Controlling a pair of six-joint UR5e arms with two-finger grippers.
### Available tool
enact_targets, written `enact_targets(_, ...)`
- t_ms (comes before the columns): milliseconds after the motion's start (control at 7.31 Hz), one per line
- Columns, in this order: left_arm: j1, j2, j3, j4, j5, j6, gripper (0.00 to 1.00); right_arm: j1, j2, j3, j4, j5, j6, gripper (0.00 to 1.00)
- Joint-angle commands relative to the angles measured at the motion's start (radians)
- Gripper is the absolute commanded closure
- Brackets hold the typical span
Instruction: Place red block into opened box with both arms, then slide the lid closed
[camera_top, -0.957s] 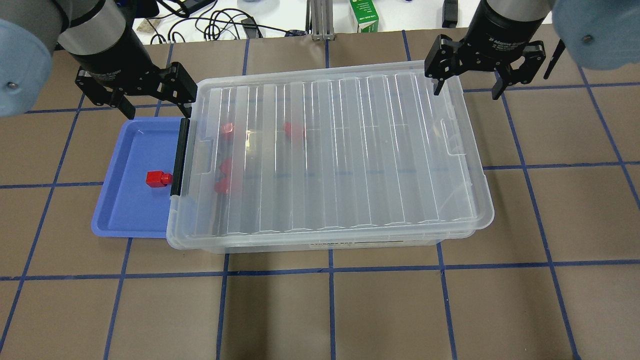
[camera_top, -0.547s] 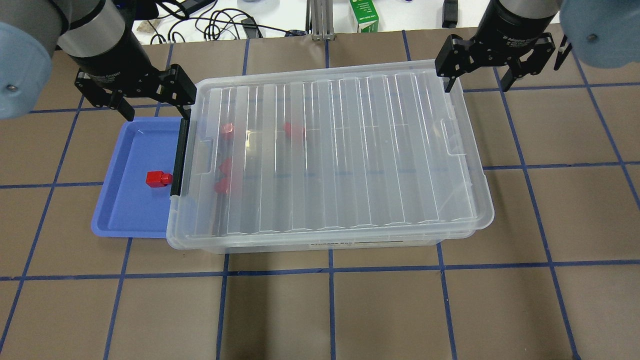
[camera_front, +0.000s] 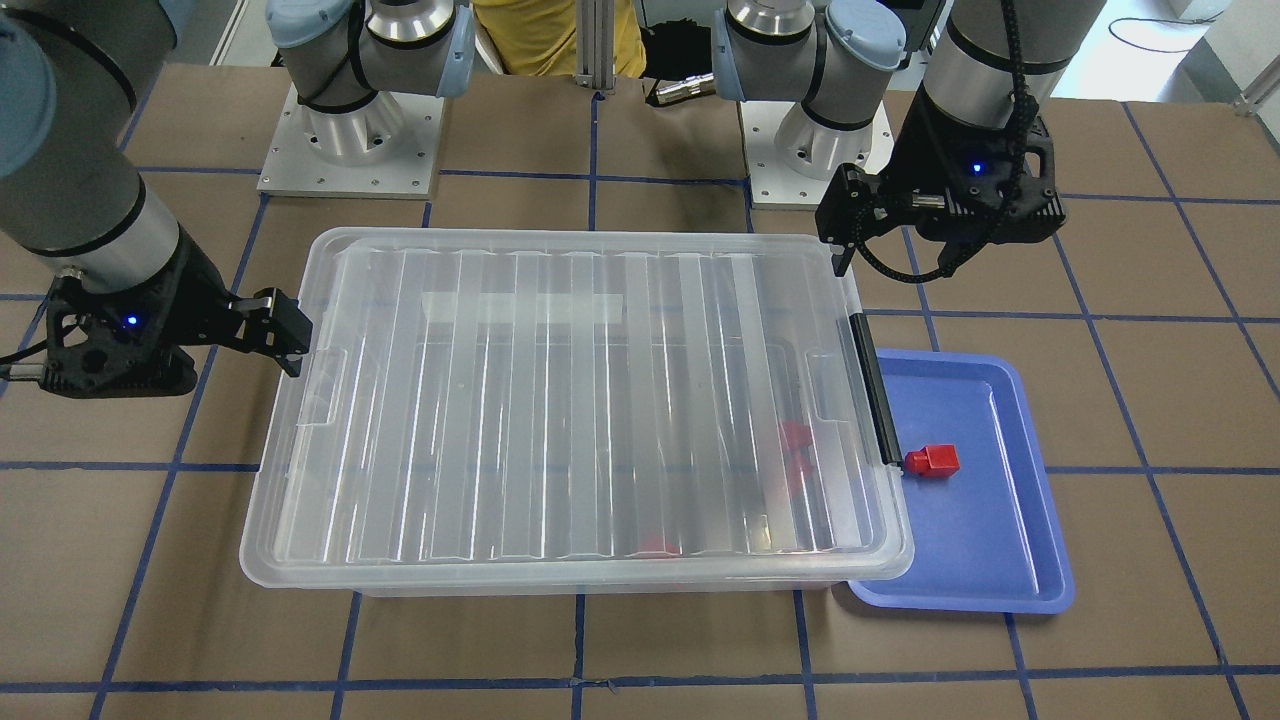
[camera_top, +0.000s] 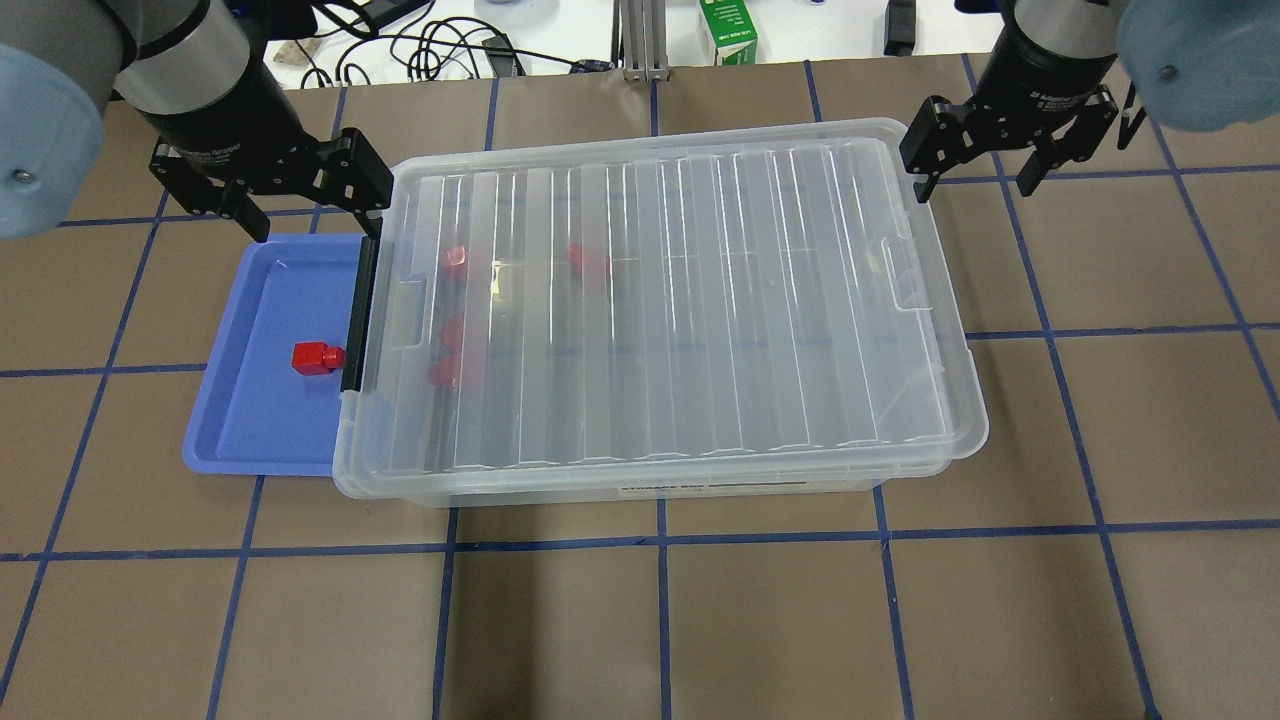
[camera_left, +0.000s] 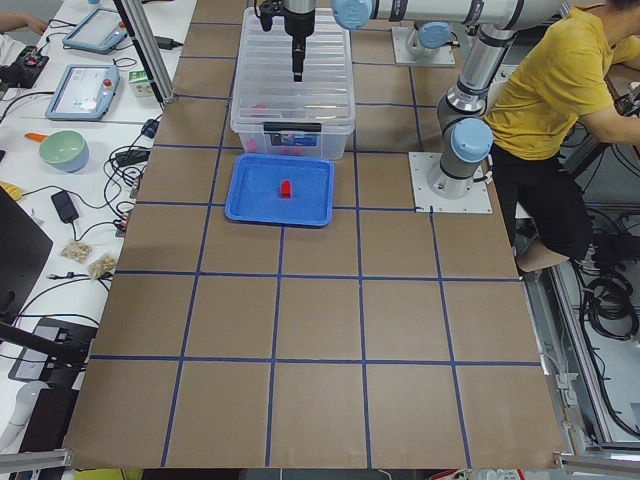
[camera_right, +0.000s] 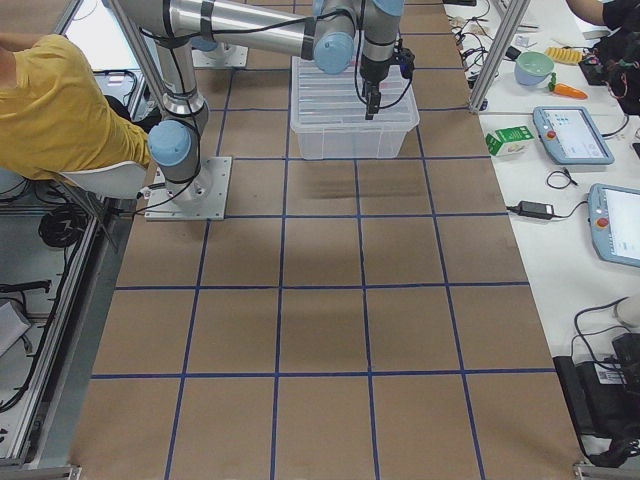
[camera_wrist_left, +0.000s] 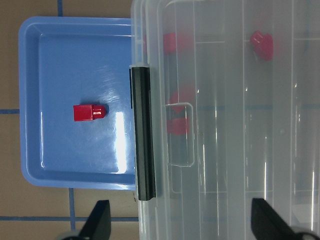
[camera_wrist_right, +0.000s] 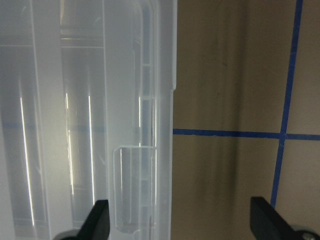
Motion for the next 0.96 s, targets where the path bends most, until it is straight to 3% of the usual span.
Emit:
enact_targets(0, 0.023, 0.002, -0.006, 0.000, 0.006, 0.039, 0.00, -0.003, 0.060, 0.075, -0.153, -0.001, -0.009, 0.00)
enact_targets(410, 0.210, -0.023, -0.036, -0.006, -0.005, 0.327, 0.00, -0.006, 0.063, 0.101, -0.186, -0.004, -0.019, 0.00)
enact_targets(821, 0.352, -0.130, -0.070, 0.049, -0.150, 0.536, 0.00, -0.045, 0.063, 0.098, -0.183, -0.001, -0.032, 0.00)
